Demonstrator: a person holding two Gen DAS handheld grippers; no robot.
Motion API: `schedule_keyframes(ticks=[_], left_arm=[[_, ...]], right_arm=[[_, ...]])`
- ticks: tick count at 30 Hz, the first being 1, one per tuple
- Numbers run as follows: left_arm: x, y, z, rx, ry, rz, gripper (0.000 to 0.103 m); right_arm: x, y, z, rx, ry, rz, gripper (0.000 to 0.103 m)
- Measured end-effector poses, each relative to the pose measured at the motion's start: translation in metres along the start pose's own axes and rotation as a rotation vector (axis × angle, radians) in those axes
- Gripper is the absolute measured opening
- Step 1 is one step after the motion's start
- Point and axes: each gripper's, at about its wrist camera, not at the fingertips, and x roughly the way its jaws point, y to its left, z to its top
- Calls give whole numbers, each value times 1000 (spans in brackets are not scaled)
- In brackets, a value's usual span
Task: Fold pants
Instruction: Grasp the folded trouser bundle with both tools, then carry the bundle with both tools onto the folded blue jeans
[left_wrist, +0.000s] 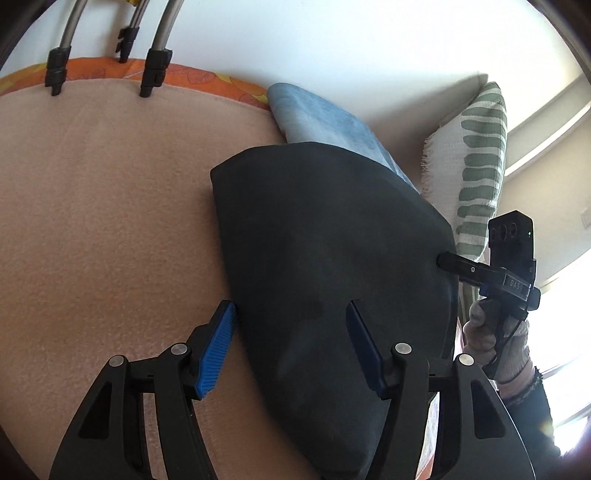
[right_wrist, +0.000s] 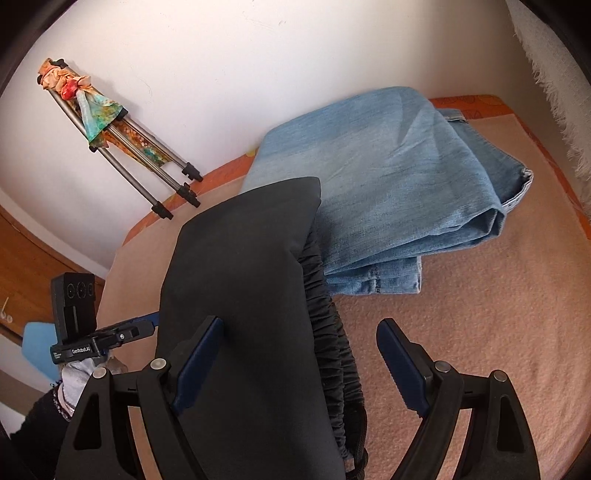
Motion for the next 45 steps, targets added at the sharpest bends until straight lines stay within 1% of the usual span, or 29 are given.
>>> schedule_keyframes(ticks=[4,6,7,8,10,11,13,14,15,16,17,18,20,21,23,24,26,29,33,35,42,45], left_arm=[[6,-3,6,18,-14,0,61],[10,-2,9,5,-26,-28,68],[11,-1,10,-2,-33,-40,69],[12,-1,11,-9,-43,-47,70],[14,0,13,-28,-60,-61,70],[15,1,13,-38,-71,-70,69],[16,4,15,-58,-85,-93,68],[17,5,15,-66,-87,-102,64],[19,6,16,-80,-86,-104,53],[22,8,17,-99,-86,-101,48],[23,10,16,-111,-86,-103,39],[25,13,16,-136,-87,-111,30],[25,15,15,-152,-94,-114,24],[25,13,14,-148,-101,-110,21],[23,8,13,-120,-109,-104,15],[22,3,13,-99,-115,-92,14],[19,-6,13,-59,-129,-73,12],[15,-10,14,-43,-144,-67,11],[5,-14,13,-18,-165,-64,11],[-1,-20,12,19,-177,-52,10],[-27,-53,5,196,-229,15,9],[-36,-64,0,257,-251,29,9]], right_arm=[[16,-5,5,16,39,82,87],[22,-6,6,21,49,107,87],[26,-7,7,27,60,128,87],[31,-8,7,33,73,146,90],[38,-7,7,29,82,143,90],[37,-5,6,18,70,142,90],[36,-3,5,7,68,131,87],[35,-4,4,9,66,127,82],[34,-4,3,10,67,121,80],[33,-3,2,11,68,115,76],[32,-2,1,11,68,115,71],[30,0,1,7,68,115,68],[26,7,1,-5,66,94,60],[24,11,1,-8,64,86,58],[18,18,0,-20,59,69,50],[16,21,0,-27,57,59,48],[10,28,-1,-43,46,43,40],[1,36,-4,-57,20,26,35],[-4,44,-9,-75,-12,-10,33],[-7,47,-11,-81,-26,-18,32],[-23,64,-19,-109,-87,-46,30],[-30,67,-25,-101,-112,-48,29]])
